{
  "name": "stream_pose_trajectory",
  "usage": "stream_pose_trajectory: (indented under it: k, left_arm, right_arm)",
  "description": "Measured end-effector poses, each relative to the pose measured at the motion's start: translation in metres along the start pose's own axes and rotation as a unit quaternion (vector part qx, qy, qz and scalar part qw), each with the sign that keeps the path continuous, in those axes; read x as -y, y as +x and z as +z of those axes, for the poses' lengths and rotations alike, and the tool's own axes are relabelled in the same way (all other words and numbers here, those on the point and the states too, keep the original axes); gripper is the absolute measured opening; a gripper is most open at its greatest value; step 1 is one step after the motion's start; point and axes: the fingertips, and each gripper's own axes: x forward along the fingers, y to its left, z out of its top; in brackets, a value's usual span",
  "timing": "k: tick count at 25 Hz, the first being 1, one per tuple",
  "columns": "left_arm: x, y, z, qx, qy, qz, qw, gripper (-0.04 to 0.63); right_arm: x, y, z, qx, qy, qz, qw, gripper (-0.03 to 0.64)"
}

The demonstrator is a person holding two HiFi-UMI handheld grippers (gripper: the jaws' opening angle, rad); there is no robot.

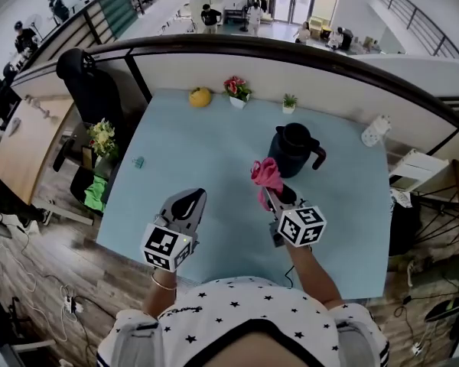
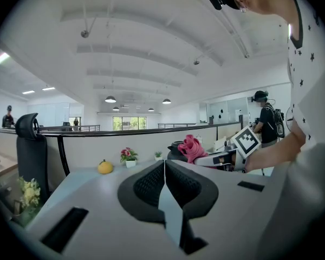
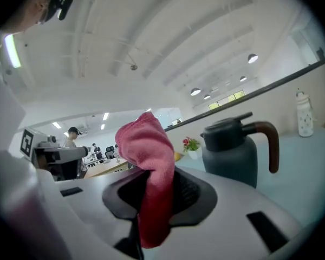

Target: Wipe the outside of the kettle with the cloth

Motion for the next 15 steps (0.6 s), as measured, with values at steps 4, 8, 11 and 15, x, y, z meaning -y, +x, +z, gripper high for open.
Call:
stream_pose_trajectory:
  k: [4,8,11,15]
  left_arm:
    - [0.004,-0.003,0.004,0.004,0.007,0.0,1.0,0.029]
    - [0.01,-0.006,0.009,0.009,0.013,-0.007,0.9999,0.029]
    - [0.015,-0.009,0.011,0.012,0.016,-0.009,0.9998,0.029]
    - [0.018,-0.013,0.011,0.014,0.017,-0.01,0.9997,0.029]
  right_arm:
    - [-0.02,-0.017,0.019,0.029,-0.006,0.029,0.999,0.092]
    - [-0.032,-0.032,0.035,0.06,0.019,0.039,0.997,0.092]
    - [-0.041,-0.042,0.042,0.071,0.005,0.041,0.997,0.092]
    - [-0.051,-0.052,0.047,0.071,-0.045,0.034,0.996,0.092]
